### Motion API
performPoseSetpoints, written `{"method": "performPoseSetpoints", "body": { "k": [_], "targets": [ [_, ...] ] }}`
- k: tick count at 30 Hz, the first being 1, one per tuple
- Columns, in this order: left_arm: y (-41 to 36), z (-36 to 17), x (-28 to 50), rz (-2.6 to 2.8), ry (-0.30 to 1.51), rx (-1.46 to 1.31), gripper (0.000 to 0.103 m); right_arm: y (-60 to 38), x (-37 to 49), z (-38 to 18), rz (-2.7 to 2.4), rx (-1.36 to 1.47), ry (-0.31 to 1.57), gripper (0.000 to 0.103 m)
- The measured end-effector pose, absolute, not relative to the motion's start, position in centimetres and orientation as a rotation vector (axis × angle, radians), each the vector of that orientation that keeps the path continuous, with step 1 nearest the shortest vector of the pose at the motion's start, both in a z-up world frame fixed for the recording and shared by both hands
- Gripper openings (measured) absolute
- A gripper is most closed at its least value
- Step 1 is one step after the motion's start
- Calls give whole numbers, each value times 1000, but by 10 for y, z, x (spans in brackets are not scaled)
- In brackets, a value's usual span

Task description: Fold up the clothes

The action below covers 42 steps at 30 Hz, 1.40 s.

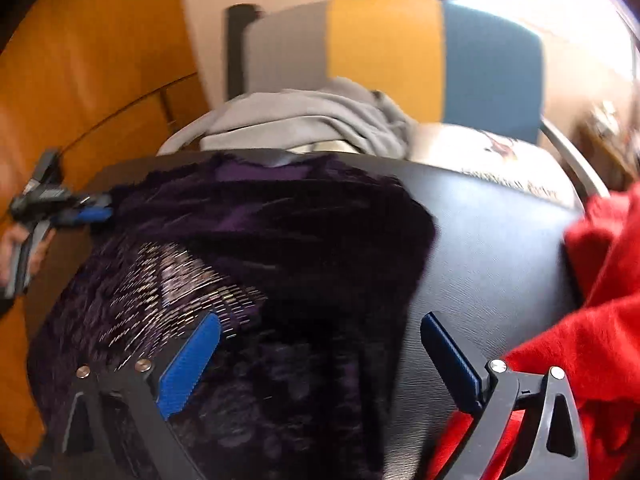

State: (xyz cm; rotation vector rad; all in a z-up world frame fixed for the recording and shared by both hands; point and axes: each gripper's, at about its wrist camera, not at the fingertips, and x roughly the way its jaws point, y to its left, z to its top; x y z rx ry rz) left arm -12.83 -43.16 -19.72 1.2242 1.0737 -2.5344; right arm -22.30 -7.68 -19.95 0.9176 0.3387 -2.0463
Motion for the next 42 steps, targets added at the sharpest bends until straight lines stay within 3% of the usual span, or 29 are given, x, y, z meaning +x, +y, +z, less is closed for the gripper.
{"method": "performPoseSetpoints", "body": {
  "k": [1, 2, 3, 5, 8, 11, 13, 14, 15, 21, 26, 28, 29, 30, 36, 38, 41, 42],
  "targets": [
    [-428, -199, -134, -2540, 1039, 1235, 42, -79, -222, -199, -2031, 909, 345, 101],
    [-424, -202, -141, -2544, 1007, 1245, 39, -82, -224, -200, -2025, 912, 355, 94],
    [-423, -204, -145, -2538, 981, 1259, 38, -84, -228, -202, -2023, 920, 366, 75],
    [-423, -205, -149, -2523, 952, 1280, 22, -90, -235, -206, -2020, 937, 389, 60],
    [-428, -202, -148, -2516, 984, 1282, 6, -102, -243, -218, -2010, 956, 506, 60],
    [-433, -194, -144, -2533, 1091, 1250, 4, -115, -247, -233, -1996, 989, 666, 58],
    [-434, -183, -137, -2566, 1207, 1182, 4, -118, -247, -236, -1956, 1001, 709, 43],
    [-434, -176, -132, -2587, 1251, 1145, 4, -118, -247, -234, -1953, 1002, 741, 18],
    [-433, -169, -127, -2608, 1295, 1107, 4, -115, -245, -229, -1958, 999, 747, 8],
    [-419, -171, -104, -2570, 1298, 1145, 4, -82, -228, -193, -2014, 956, 674, 7],
    [-415, -214, -86, -2375, 1300, 1306, 2, -66, -221, -228, -1970, 1055, 705, 11],
    [-414, -215, -79, -2385, 1327, 1288, 2, -55, -223, -231, -1969, 1070, 614, 20],
    [-412, -213, -77, -2402, 1312, 1285, 2, -49, -227, -226, -1967, 1090, 534, 32],
    [-410, -211, -77, -2418, 1280, 1296, 2, -42, -231, -220, -1967, 1106, 448, 50],
    [-397, -193, -87, -2436, 1087, 1369, 2, -3, -275, -183, -1982, 1095, -77, 95],
    [-399, -190, -87, -2392, 1018, 1390, 2, -2, -296, -178, -1985, 1108, -189, 98],
    [-404, -181, -78, -2340, 940, 1350, 6, -18, -327, -177, -2026, 1148, -169, 98],
    [-402, -175, -77, -2356, 919, 1330, 8, -22, -337, -177, -2046, 1157, -151, 90]
  ]
}}
